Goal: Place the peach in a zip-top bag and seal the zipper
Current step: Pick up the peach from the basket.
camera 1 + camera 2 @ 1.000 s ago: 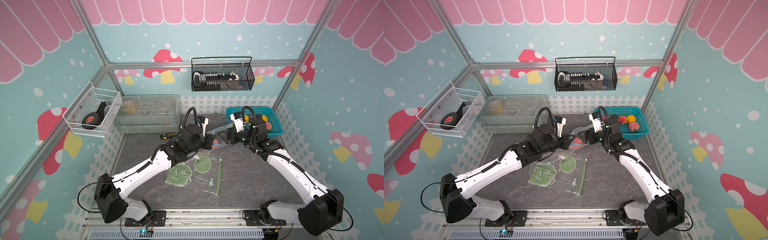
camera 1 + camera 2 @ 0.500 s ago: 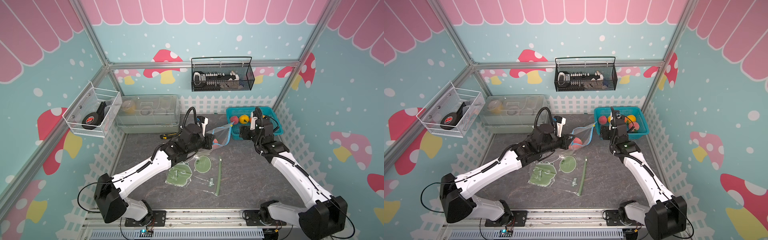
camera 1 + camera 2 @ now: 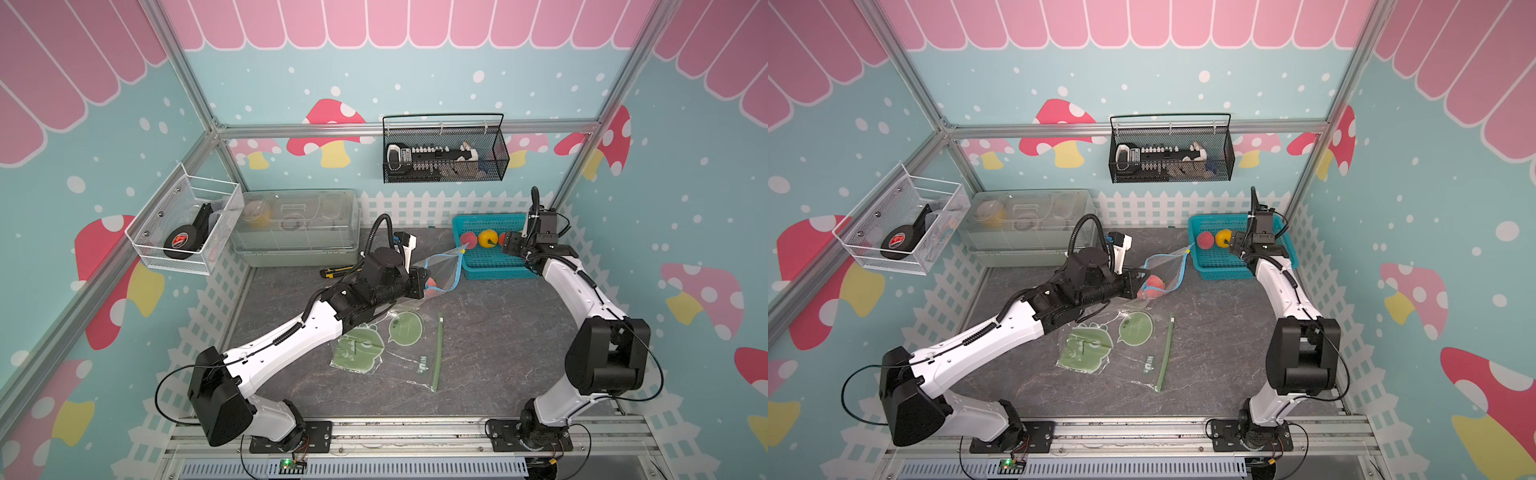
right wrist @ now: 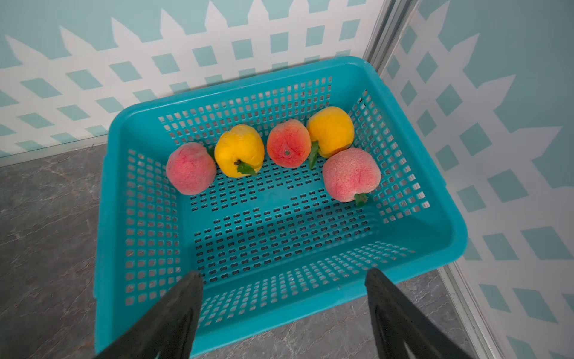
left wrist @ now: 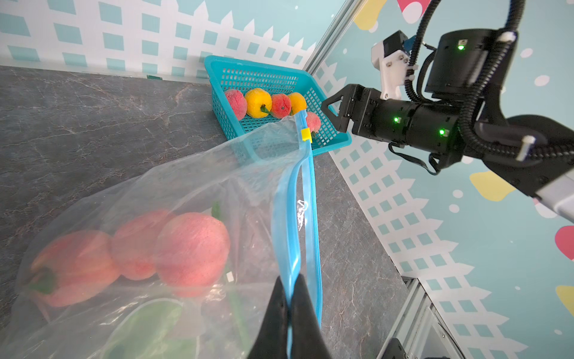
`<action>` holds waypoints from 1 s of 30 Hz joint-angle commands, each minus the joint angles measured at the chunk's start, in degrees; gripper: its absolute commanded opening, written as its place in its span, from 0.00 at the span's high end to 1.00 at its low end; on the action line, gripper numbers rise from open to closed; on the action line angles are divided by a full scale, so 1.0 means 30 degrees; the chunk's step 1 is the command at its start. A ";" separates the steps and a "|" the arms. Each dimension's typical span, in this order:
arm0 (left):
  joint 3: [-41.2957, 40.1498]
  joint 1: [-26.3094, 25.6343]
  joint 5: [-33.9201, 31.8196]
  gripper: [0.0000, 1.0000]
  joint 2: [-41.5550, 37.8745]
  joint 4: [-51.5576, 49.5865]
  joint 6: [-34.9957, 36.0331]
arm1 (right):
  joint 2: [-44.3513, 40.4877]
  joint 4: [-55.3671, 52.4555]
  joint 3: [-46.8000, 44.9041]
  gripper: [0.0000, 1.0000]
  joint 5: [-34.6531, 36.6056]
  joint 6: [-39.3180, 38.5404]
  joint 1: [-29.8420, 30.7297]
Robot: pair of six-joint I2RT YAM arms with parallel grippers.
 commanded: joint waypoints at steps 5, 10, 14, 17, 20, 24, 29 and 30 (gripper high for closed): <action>0.0232 0.0149 0.0111 1.00 0.0167 0.0405 0.0078 | 0.4702 -0.3471 0.4726 0.17 -0.0420 -0.0288 -0.2037; 0.0205 0.0149 0.0122 1.00 0.0236 0.0493 0.0050 | 0.7635 -0.5669 0.8218 0.18 -0.0325 -0.0314 -0.2590; 0.0205 0.0149 0.0219 1.00 0.0317 0.0611 -0.0009 | 0.9282 -0.6864 1.0225 0.18 -0.0436 -0.0299 -0.2832; 0.0213 0.0134 0.0300 1.00 0.0375 0.0637 -0.0010 | 1.0141 -0.7311 1.1118 0.18 -0.0283 -0.0256 -0.2930; 0.0205 0.0149 0.0270 1.00 0.0383 0.0639 -0.0013 | 1.0855 -0.7596 1.1721 0.18 -0.0109 -0.0070 -0.3030; 0.0256 0.0149 0.0226 1.00 0.0441 0.0668 -0.0010 | 1.1739 -0.7874 1.2469 0.18 -0.0075 0.0174 -0.3117; 0.0322 0.0178 0.0199 1.00 0.0558 0.0664 -0.0010 | 1.2829 -0.8307 1.3572 0.19 -0.0177 0.0293 -0.3187; 0.0322 0.0178 0.0229 1.00 0.0587 0.0689 -0.0002 | 1.2978 -0.8299 1.3727 0.19 -0.0242 0.0270 -0.3170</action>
